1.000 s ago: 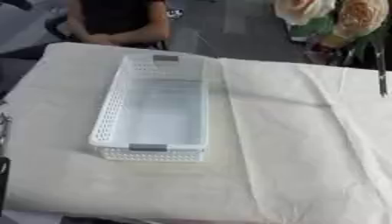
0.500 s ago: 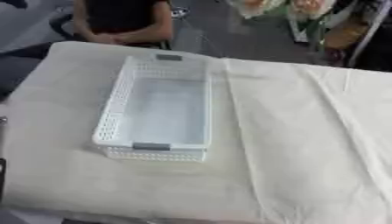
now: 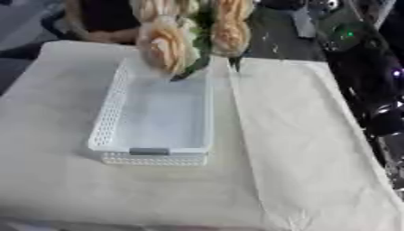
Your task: Pick up objects on the table and place them in the box.
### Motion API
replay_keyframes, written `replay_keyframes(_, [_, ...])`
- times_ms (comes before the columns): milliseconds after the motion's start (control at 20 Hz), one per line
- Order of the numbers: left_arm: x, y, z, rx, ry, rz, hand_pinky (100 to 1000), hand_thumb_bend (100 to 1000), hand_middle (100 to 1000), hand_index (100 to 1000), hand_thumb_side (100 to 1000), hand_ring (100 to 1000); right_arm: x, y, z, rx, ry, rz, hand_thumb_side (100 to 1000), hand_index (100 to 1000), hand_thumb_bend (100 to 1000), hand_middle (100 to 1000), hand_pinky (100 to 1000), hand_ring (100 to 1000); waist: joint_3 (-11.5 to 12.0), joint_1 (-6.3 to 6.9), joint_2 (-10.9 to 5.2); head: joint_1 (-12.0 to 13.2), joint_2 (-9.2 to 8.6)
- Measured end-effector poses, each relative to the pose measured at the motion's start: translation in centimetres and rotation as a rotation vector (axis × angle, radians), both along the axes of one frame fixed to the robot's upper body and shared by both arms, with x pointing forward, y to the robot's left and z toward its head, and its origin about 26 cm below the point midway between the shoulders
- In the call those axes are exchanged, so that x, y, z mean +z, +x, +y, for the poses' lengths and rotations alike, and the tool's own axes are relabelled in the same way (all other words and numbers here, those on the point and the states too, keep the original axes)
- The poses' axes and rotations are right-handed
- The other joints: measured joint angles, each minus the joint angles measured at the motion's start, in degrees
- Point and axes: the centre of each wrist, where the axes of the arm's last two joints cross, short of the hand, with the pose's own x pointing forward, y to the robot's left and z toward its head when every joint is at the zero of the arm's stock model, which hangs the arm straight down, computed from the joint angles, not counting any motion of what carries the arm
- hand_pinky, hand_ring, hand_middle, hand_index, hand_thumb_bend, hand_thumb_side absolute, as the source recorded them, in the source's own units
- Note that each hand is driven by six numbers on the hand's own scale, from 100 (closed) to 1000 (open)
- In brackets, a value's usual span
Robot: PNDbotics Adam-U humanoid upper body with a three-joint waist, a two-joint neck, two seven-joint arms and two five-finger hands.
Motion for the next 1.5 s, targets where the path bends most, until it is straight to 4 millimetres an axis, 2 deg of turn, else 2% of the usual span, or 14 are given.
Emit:
replay_keyframes(50, [0.1, 0.0, -0.1, -0.005, 0.001, -0.002, 481, 100, 664, 699, 810, 557, -0.5, 0.0, 1.1, 0.015, -0.019, -0.004, 100, 673, 100, 474, 410, 446, 0.1, 0.0, 0.03, -0.3, -0.03])
replay_keyframes(100, [0.0, 0.0, -0.2, -0.011, 0.0, -0.003, 481, 100, 664, 699, 810, 557, -1.2, -0.1, 2.3, 0.031, -0.078, -0.009, 100, 673, 100, 474, 410, 446, 0.3, -0.01, 0.03, -0.6, -0.06])
replay_keyframes(150, [0.0, 0.1, -0.3, -0.018, -0.001, -0.002, 481, 100, 664, 699, 810, 557, -2.1, -0.1, 3.7, 0.051, -0.184, -0.013, 346, 1000, 100, 910, 887, 871, 0.5, -0.04, 0.03, -1.0, -0.19])
replay_keyframes(200, [0.1, 0.1, -0.4, -0.025, 0.0, -0.003, 481, 100, 665, 699, 810, 557, -3.1, -0.3, 5.2, 0.071, -0.329, -0.015, 312, 1000, 101, 894, 866, 853, 0.7, -0.09, 0.03, -1.3, -0.3])
replay_keyframes(250, [0.1, 0.1, -0.5, -0.029, 0.002, -0.004, 481, 100, 663, 699, 809, 557, -4.2, -0.5, 6.7, 0.084, -0.464, -0.015, 567, 985, 100, 976, 953, 947, 0.8, -0.12, 0.03, -1.4, -0.43])
replay_keyframes(300, [0.2, 0.1, -0.6, -0.034, 0.004, -0.005, 482, 100, 662, 699, 839, 556, -5.6, -0.8, 8.0, 0.067, -0.554, 0.002, 568, 992, 363, 991, 974, 966, 1.0, -0.13, 0.08, -1.7, -0.51])
replay_keyframes(350, [0.3, 0.1, -0.7, -0.04, 0.006, -0.009, 482, 100, 662, 699, 807, 556, -7.4, -1.1, 9.1, 0.053, -0.636, 0.028, 774, 997, 100, 1000, 979, 978, 1.0, -0.13, 0.16, -1.8, -0.53])
replay_keyframes(550, [0.3, 0.2, -0.8, -0.053, 0.001, -0.014, 482, 100, 662, 699, 807, 556, -12.2, -2.2, 11.2, 0.01, -0.836, 0.108, 996, 977, 100, 1000, 991, 1000, 0.9, -0.31, 0.27, -1.8, -0.71])
replay_keyframes(700, [0.3, 0.2, -0.8, -0.056, 0.003, -0.016, 481, 100, 662, 699, 807, 556, -12.9, -2.3, 11.2, -0.014, -0.886, 0.117, 1000, 988, 100, 1000, 1000, 1000, 0.8, -0.37, 0.23, -1.7, -0.94])
replay_keyframes(800, [0.3, 0.2, -0.8, -0.057, 0.003, -0.016, 481, 100, 662, 699, 807, 557, -12.9, -2.2, 11.1, -0.018, -0.889, 0.113, 847, 993, 100, 1000, 1000, 1000, 0.6, -0.37, 0.21, -1.7, -0.95])
replay_keyframes(1000, [0.3, 0.2, -0.8, -0.057, 0.006, -0.013, 481, 100, 661, 699, 806, 557, -11.5, -2.0, 10.6, 0.039, -0.777, 0.028, 252, 973, 100, 944, 957, 917, 0.6, -0.37, 0.06, -1.7, -0.96])
replay_keyframes(1050, [0.2, 0.2, -0.8, -0.057, 0.006, -0.012, 481, 100, 661, 699, 806, 557, -10.6, -1.9, 10.4, 0.05, -0.708, -0.012, 252, 973, 100, 944, 957, 917, 0.6, -0.37, 0.03, -1.7, -0.97])
replay_keyframes(1100, [0.2, 0.2, -0.8, -0.057, 0.007, -0.012, 481, 100, 661, 699, 806, 557, -9.8, -1.8, 10.1, 0.052, -0.622, -0.046, 135, 964, 100, 887, 863, 836, 0.6, -0.37, -0.06, -1.7, -0.98])
replay_keyframes(1500, [0.2, 0.2, -0.8, -0.059, 0.009, -0.012, 481, 100, 660, 699, 804, 557, -3.6, -1.3, 7.4, -0.06, 0.404, -0.21, 317, 1000, 100, 958, 847, 864, 0.3, -0.38, -0.42, -1.2, -1.47])
